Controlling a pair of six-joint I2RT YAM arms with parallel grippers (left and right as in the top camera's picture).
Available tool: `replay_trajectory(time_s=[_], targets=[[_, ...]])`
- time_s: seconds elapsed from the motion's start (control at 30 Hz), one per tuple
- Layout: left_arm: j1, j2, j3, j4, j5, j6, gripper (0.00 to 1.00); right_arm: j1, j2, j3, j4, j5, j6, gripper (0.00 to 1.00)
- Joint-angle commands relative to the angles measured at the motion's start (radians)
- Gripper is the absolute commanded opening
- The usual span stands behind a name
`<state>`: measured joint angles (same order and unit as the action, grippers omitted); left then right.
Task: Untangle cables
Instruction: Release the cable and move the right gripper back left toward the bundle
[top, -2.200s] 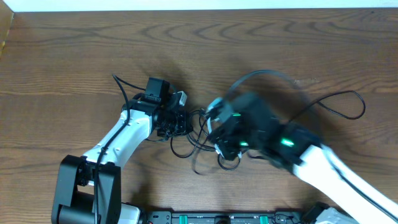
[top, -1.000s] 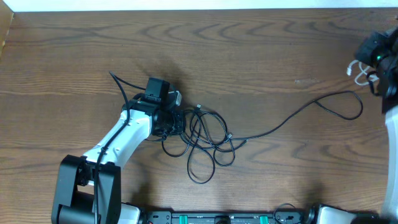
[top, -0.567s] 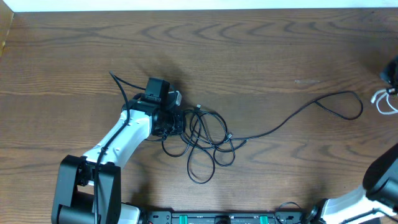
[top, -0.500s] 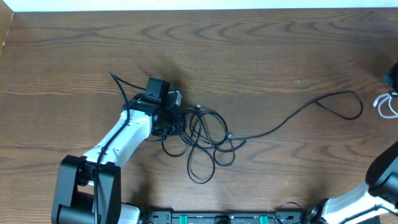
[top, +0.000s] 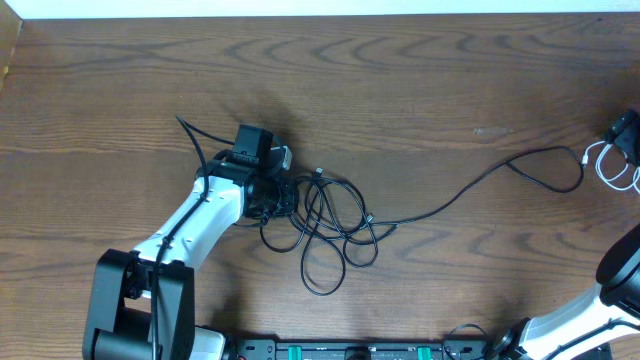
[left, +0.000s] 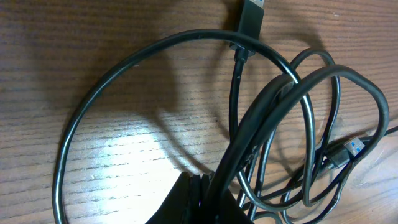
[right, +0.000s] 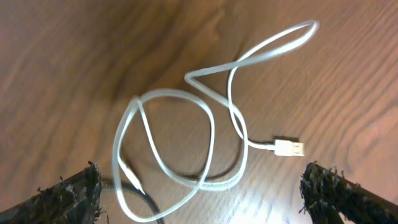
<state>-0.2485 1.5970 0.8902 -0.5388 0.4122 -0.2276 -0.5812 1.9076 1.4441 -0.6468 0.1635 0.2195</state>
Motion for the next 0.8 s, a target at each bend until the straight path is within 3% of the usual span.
replay_trajectory(time_s=[0.0,0.1,0.23,0.27,0.3,0.33,0.37,0.43,0.53,0.7,0.77], targets=[[0.003,-0.007,-0.004,-0.002,-0.013,0.02,0.08,-0.009,-0.005,0.066,-0.041,-0.024,0.011,0.99],[0.003,-0.007,-0.004,-0.002,-0.013,0.02,0.08,-0.006,-0.005,0.133,-0.108,-0.119,-0.001,0.94],[0.003,-0.007,-0.004,-0.002,-0.013,0.02,0.08,0.011,-0.005,0.175,-0.185,-0.28,0.0,0.62],[0.003,-0.007,-0.004,-0.002,-0.013,0.02,0.08,0.017,-0.006,0.175,-0.199,-0.312,0.0,0.5],[0.003,-0.007,-0.004,-0.002,-0.013,0.02,0.08,0.025,-0.005,0.174,-0.217,-0.343,0.0,0.29],[0.003,-0.007,-0.004,-0.002,-0.013,0.02,0.08,0.035,-0.005,0.171,-0.234,-0.362,0.0,0.16],[0.003,-0.007,-0.004,-0.002,-0.013,0.02,0.08,0.049,-0.005,0.169,-0.251,-0.382,0.001,0.1],[0.003,-0.007,-0.004,-0.002,-0.013,0.02,0.08,0.077,-0.005,0.165,-0.276,-0.407,0.0,0.11],[0.003,-0.007,-0.004,-0.002,-0.013,0.02,0.08,0.125,-0.005,0.163,-0.333,-0.445,0.0,0.22],[0.003,-0.007,-0.004,-0.002,-0.013,0.02,0.08,0.214,-0.005,0.162,-0.445,-0.577,0.001,0.51],[0.003,-0.007,-0.004,-0.002,-0.013,0.02,0.08,0.254,-0.005,0.162,-0.492,-0.607,0.001,0.51]])
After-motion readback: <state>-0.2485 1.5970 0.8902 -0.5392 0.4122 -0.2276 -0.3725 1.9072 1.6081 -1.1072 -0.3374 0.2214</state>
